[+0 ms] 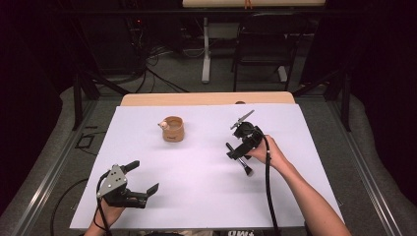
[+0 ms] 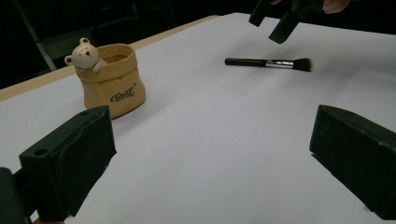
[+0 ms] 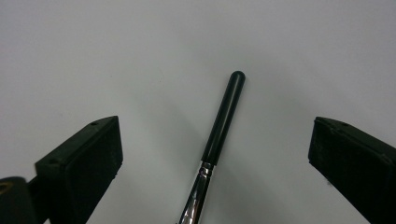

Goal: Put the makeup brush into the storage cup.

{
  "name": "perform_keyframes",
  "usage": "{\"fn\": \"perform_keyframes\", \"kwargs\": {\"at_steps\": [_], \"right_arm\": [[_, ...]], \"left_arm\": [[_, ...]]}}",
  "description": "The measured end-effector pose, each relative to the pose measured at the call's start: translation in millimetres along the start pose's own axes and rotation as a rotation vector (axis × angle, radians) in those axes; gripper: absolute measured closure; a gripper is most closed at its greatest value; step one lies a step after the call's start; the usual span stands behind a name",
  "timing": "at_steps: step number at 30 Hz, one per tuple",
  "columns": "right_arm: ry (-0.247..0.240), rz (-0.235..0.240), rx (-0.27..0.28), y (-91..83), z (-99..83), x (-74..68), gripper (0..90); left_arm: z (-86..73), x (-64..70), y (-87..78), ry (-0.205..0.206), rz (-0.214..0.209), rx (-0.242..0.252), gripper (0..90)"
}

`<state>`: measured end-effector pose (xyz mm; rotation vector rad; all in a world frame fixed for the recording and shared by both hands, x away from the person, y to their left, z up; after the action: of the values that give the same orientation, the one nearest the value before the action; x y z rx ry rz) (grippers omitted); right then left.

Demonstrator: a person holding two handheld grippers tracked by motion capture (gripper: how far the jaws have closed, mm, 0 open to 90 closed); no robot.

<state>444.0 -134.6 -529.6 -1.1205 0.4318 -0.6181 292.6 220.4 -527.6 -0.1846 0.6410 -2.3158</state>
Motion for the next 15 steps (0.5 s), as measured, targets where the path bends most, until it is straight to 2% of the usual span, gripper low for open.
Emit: {"fn": "perform_keyframes", "kwargs": {"at_steps": [1,2,5,7,10,13,15], "right_arm": [[0.0,0.0,0.0,0.0,0.0,0.0,3.4],[0.009,0.001,-0.011,0.5,0.2,0.5,8.1],[0.01,-0.002,-0.052,0.9,0.3,0.8,14.4],[0.008,-0.006,-0.06,3.1,0.7,0.9,15.2],[0.013,0.0,-0.106,4.2,0.7,0.2,19.5],[0.019,-0.003,-0.12,7.1,1.1,-0.2,23.8],[0.019,-0.01,-0.169,8.1,1.4,0.1,28.4]], "left_arm": [[0.0,0.0,0.0,0.0,0.0,0.0,0.1],[0.0,0.1,-0.1,-0.001,0.0,0.001,0.1],[0.0,0.0,-0.1,-0.002,0.001,-0.001,0.1],[0.0,0.1,-0.1,0.0,-0.001,0.0,0.1],[0.0,0.2,-0.1,-0.001,0.0,0.0,0.1],[0.0,0.2,-0.1,-0.001,0.0,-0.001,0.1],[0.0,0.3,-0.1,0.002,0.0,-0.002,0.1]]}}
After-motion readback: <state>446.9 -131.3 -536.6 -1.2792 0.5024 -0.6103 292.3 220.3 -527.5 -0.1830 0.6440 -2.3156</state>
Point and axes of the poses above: each handheld gripper's, and its own axes: y roughly forward along the jaws, z roughly out of its top, x roughly to its right, the point moved 4 cm from there along y, roughly forward along the jaws, and after that the axes turned 9 degrees about -x, right-handed, at the moved point
